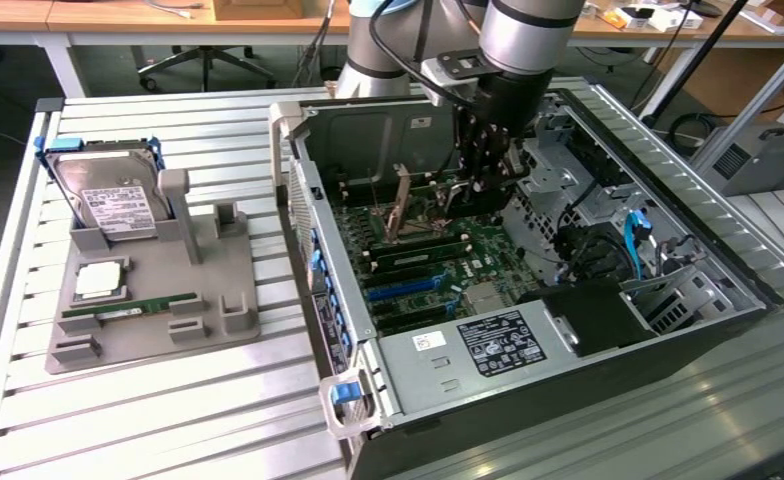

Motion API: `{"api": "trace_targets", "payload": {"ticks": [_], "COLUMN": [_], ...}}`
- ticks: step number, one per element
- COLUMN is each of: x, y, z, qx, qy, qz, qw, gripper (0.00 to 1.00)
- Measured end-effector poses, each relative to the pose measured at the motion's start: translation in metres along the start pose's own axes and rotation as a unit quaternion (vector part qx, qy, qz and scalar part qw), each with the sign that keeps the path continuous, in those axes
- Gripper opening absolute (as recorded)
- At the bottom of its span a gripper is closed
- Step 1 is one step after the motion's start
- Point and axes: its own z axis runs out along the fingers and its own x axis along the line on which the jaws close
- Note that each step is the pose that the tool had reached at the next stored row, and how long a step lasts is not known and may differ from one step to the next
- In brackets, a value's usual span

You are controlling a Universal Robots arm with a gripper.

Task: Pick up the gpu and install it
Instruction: 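Insert the gpu into the slot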

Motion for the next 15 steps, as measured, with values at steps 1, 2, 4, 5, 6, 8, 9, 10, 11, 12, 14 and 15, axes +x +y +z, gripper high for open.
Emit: {"api": "trace_targets", "payload": {"ticks": [1,2,4,5,6,8,9,10,11,12,14,15], "x": [0.0,0.0002,0.0007,0.001,0.0013,0.0016,0.0018,0.0021,0.0023,0.0025,0.0031,0.0033], "y": [0.0001,0.0007,0.0019,0.0022,0.0026,0.0031,0.0033,0.0035,0.0037,0.0038,0.0042,0.0042], "z": [0.0002,0.0004,0.0006,0.0008,0.001,0.0014,0.0015,0.0016,0.0017,0.0019,0.0023,0.0025], "qx": [0.0,0.0001,0.0001,0.0001,0.0001,0.0001,0.0,0.0001,0.0001,0.0,0.0001,0.0001], "qy": [-0.0001,-0.0002,-0.0001,-0.0001,-0.0001,0.0,0.0001,0.0001,0.0001,0.0001,0.0001,0.0002], "qz": [0.0,0.0,0.0,0.0,0.0,0.0,0.0,0.0,0.0,0.0,0.0,0.0], "qw": [1.0,1.0,1.0,1.0,1.0,1.0,1.0,1.0,1.0,1.0,1.0,1.0], "gripper": [0.27,0.27,0.27,0.27,0.27,0.27,0.27,0.27,0.27,0.27,0.27,0.27]}}
